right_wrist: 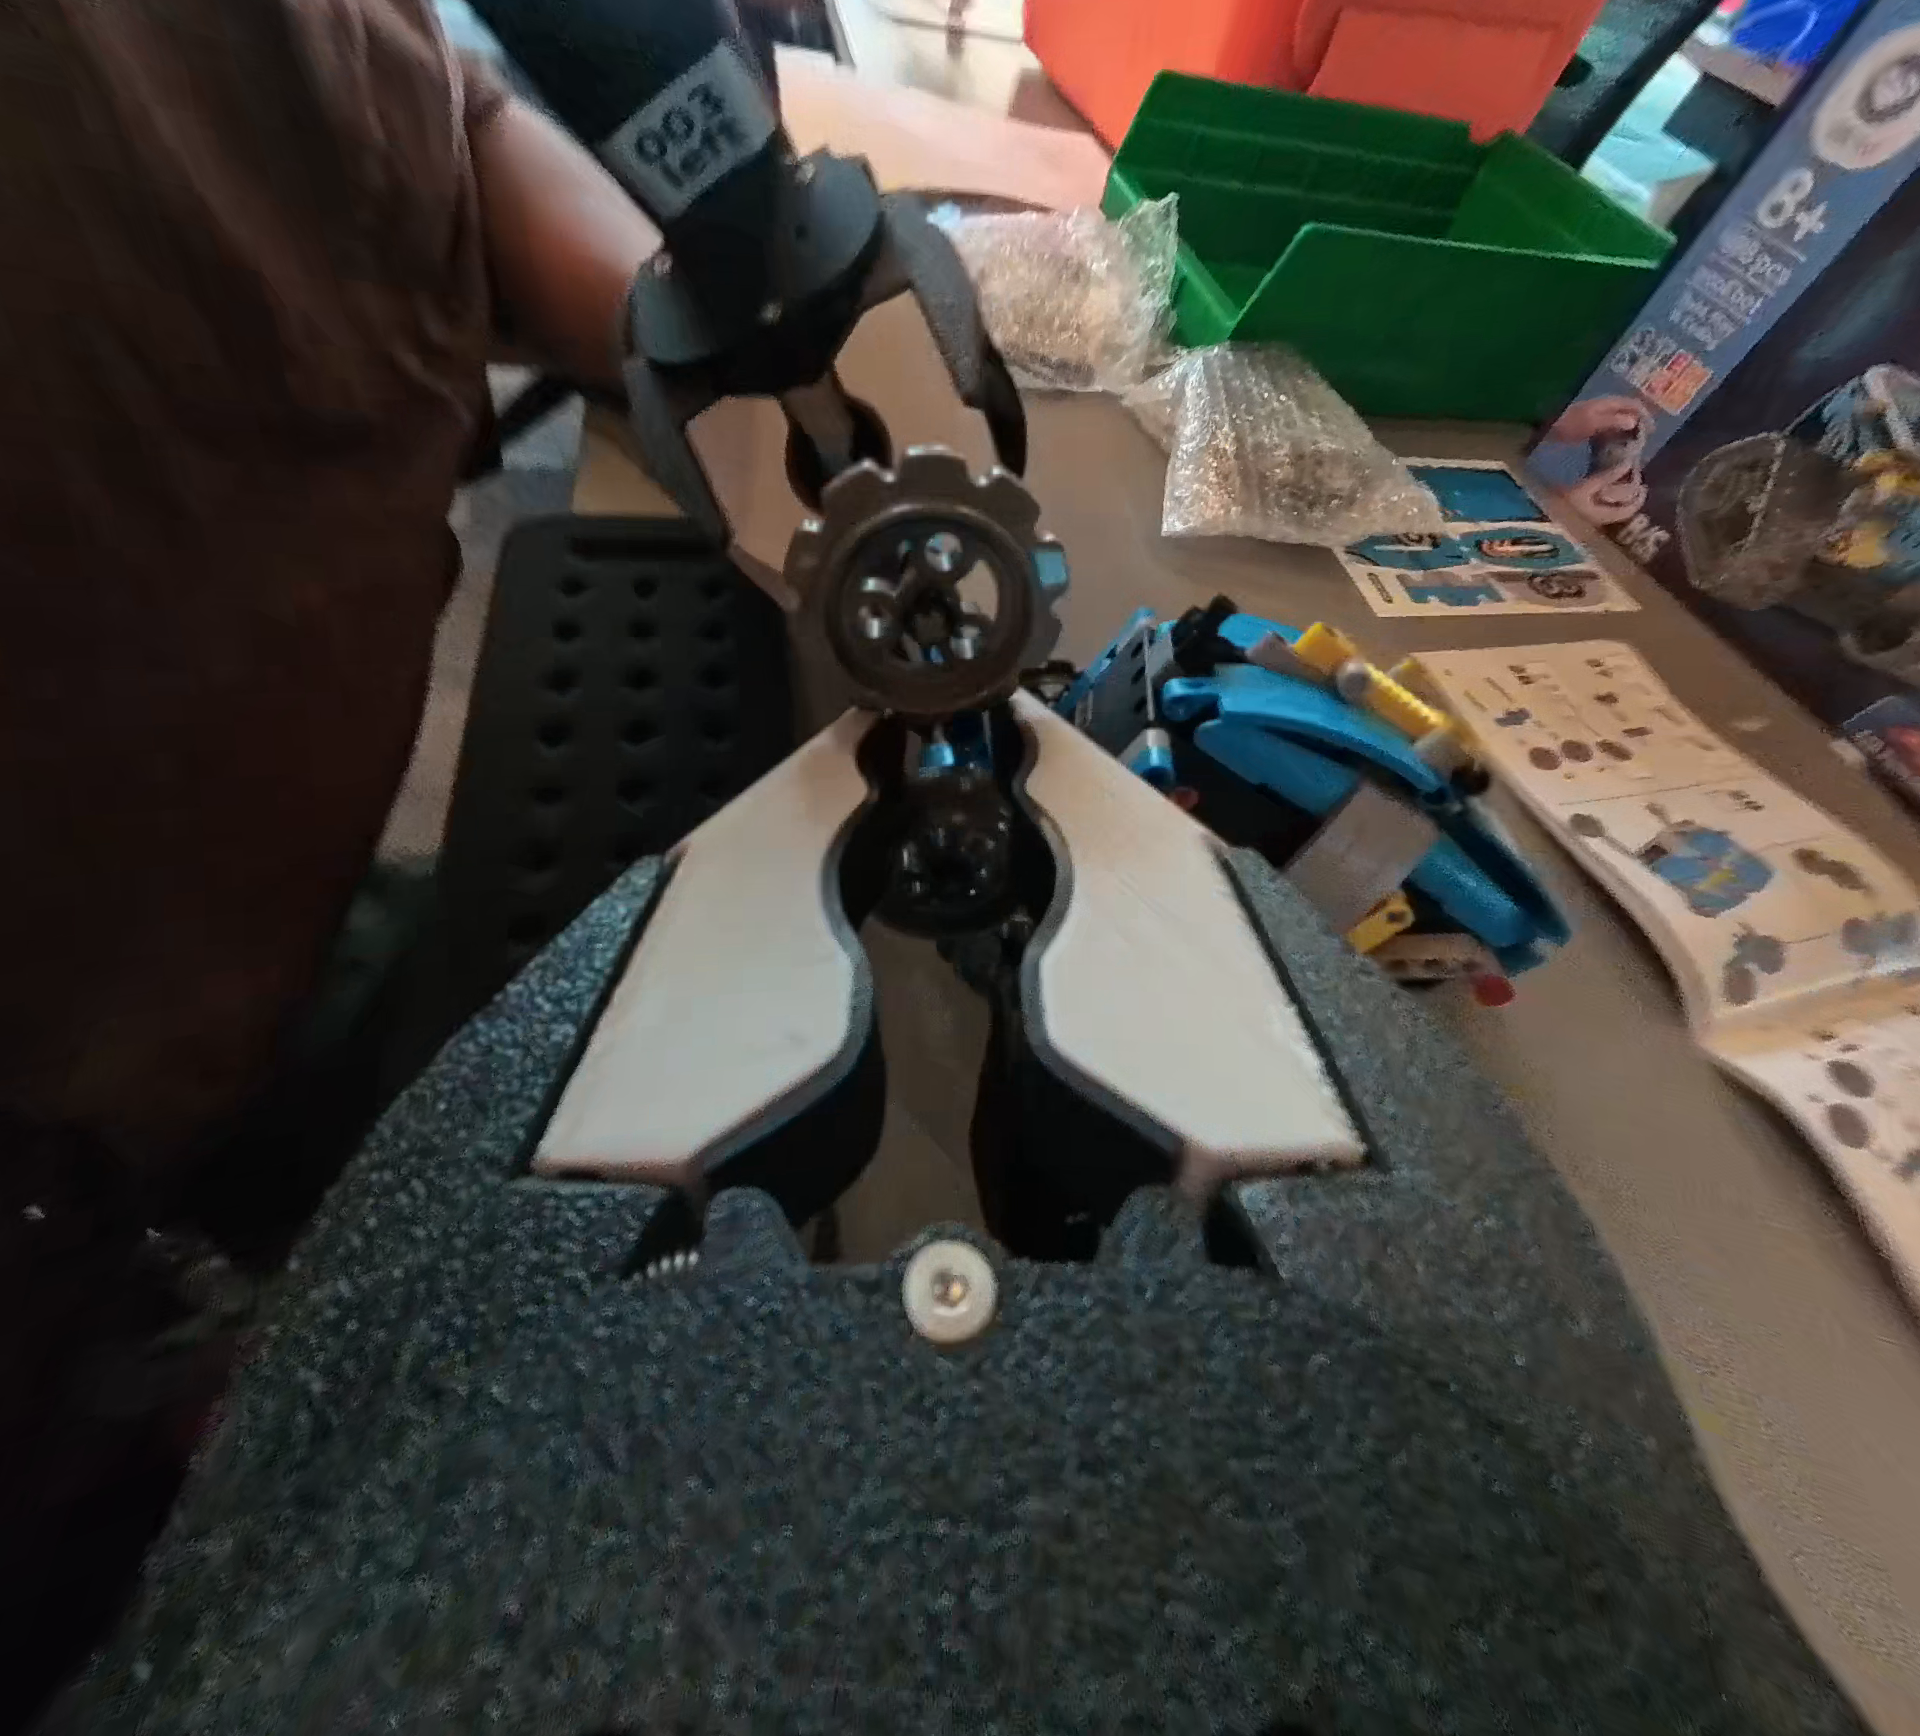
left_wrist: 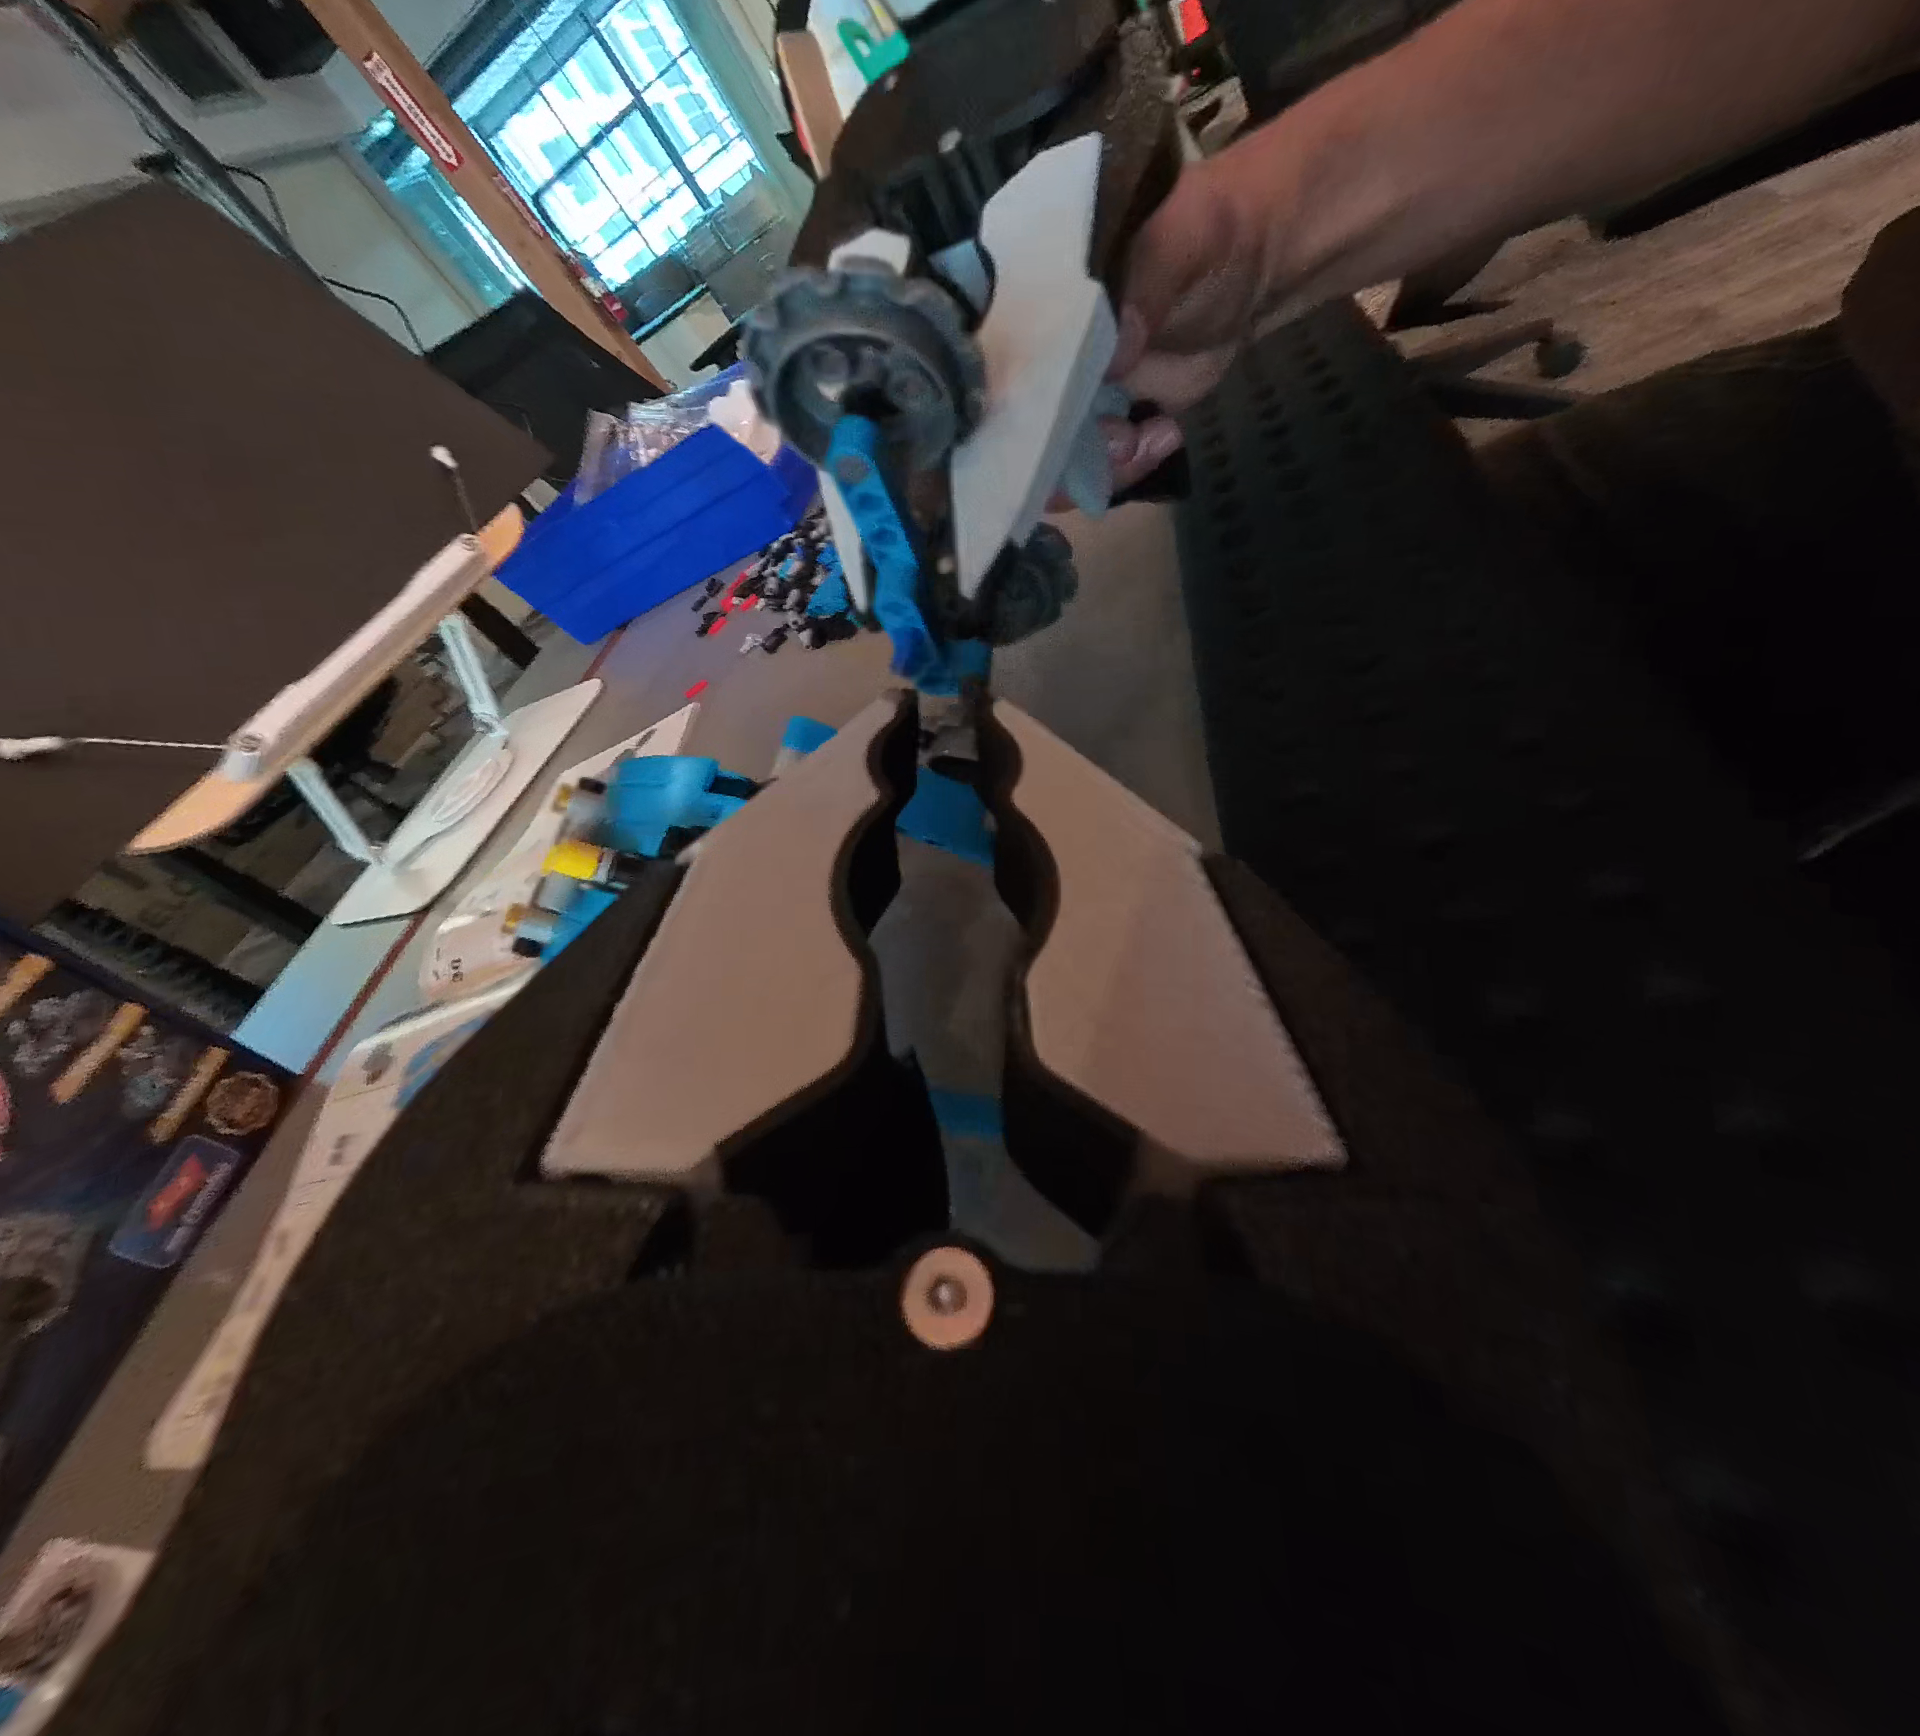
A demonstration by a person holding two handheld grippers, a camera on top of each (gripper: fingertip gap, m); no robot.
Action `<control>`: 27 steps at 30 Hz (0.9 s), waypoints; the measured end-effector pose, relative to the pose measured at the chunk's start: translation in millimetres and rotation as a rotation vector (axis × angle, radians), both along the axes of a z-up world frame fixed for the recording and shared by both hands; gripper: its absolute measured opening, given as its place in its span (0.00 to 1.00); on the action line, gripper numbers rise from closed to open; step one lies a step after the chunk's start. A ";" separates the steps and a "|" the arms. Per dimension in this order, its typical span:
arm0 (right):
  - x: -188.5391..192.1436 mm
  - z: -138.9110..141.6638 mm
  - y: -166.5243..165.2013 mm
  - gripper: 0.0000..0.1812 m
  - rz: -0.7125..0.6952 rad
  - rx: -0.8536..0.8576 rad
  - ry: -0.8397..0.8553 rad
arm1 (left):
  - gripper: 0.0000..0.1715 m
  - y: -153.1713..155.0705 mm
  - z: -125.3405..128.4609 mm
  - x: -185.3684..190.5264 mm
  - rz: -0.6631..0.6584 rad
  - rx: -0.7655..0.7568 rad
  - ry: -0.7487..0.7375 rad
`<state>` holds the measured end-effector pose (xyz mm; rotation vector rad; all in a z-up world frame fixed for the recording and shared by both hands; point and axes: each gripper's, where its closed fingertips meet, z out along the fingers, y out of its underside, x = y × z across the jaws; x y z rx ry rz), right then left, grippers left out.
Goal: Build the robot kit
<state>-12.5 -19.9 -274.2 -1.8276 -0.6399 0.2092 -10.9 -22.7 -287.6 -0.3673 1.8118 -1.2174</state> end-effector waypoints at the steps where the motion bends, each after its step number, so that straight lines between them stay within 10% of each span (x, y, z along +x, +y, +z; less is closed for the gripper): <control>1: 3.2 2.2 1.2 0.09 -0.010 -0.006 0.065 | 0.06 -0.7 -0.4 -0.3 -0.011 -0.018 0.021; 10: 14.3 1.6 15.7 0.08 -0.054 -0.097 0.253 | 0.06 13.3 3.4 9.3 0.044 -0.087 0.065; 20: 62.3 -0.3 31.0 0.07 -0.319 -0.206 0.155 | 0.41 61.4 2.4 37.0 0.165 -0.332 0.316; 27: 59.9 -14.2 36.4 0.05 -0.303 -0.235 0.236 | 0.41 66.0 -9.7 43.8 0.191 -0.382 0.397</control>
